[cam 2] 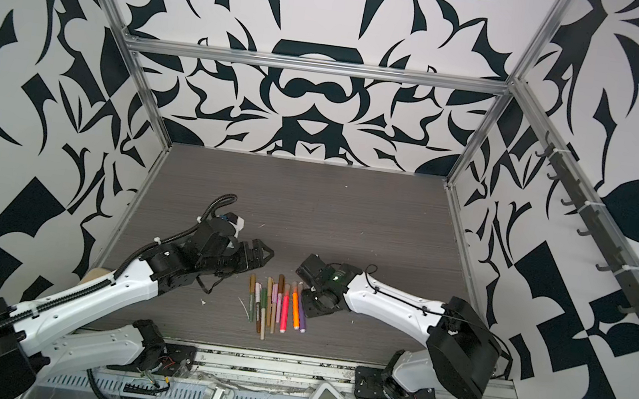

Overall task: Open the pen caps
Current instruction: 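Lift the blue marker and bring its cap between the left gripper's fingers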

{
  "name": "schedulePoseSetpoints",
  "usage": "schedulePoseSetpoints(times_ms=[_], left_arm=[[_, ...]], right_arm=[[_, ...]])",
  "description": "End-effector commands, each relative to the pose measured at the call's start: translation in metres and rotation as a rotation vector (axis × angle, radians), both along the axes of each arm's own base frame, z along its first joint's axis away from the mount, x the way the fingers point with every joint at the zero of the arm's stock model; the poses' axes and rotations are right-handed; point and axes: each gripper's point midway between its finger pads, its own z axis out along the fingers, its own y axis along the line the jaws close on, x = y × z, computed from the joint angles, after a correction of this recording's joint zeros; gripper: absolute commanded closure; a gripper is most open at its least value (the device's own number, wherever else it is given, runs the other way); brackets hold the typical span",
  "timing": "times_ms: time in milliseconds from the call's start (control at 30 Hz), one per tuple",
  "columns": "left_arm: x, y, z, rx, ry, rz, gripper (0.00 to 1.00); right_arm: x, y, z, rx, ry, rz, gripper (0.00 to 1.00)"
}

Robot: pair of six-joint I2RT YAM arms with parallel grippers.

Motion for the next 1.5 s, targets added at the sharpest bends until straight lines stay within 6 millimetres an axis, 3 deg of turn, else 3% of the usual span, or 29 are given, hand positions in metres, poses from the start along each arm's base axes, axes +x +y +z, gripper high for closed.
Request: schedulePoseSetpoints(times_ms=[0, 100, 200, 333, 500, 633, 733, 867, 1033, 1333, 1467], left_arm=[[0.002, -0.037, 0.021, -0.212, 0.032, -0.055, 0.14], [0.005, -0.053, 0.021, -0.285, 0.067, -0.067, 0.33], [0.006, -0.063, 0.019, -0.316, 0.083, -0.082, 0.43], [0.008, -0.064, 0.013, -0.3, 0.093, -0.072, 0.54], [0.007, -0.056, 0.003, -0.248, 0.108, -0.044, 0.59], [0.005, -0.051, 0.003, -0.237, 0.108, -0.034, 0.57], [0.004, -0.046, 0.01, -0.212, 0.089, -0.033, 0.39], [0.004, -0.03, 0.014, -0.078, 0.062, -0.032, 0.32], [0.002, -0.029, 0.011, -0.031, 0.079, -0.055, 0.31], [0.01, -0.043, 0.004, -0.06, 0.087, -0.067, 0.31], [0.011, -0.047, 0.011, -0.08, 0.076, -0.077, 0.39]], right_arm=[[-0.003, 0.035, 0.042, 0.198, 0.018, 0.05, 1.0], [-0.001, 0.054, 0.06, 0.313, 0.027, 0.026, 1.0], [0.002, 0.066, 0.075, 0.395, 0.021, 0.013, 1.0], [0.004, 0.072, 0.087, 0.456, 0.011, 0.002, 1.0], [0.001, 0.069, 0.097, 0.477, -0.008, 0.004, 1.0], [0.001, 0.061, 0.099, 0.455, -0.023, 0.0, 1.0], [0.002, 0.051, 0.091, 0.397, -0.031, -0.014, 1.0], [0.0, 0.041, 0.087, 0.357, -0.04, -0.022, 1.0], [-0.002, 0.04, 0.096, 0.395, -0.054, -0.02, 1.0], [-0.01, 0.059, 0.109, 0.523, -0.017, 0.017, 1.0], [-0.011, 0.061, 0.109, 0.533, -0.008, 0.025, 1.0]])
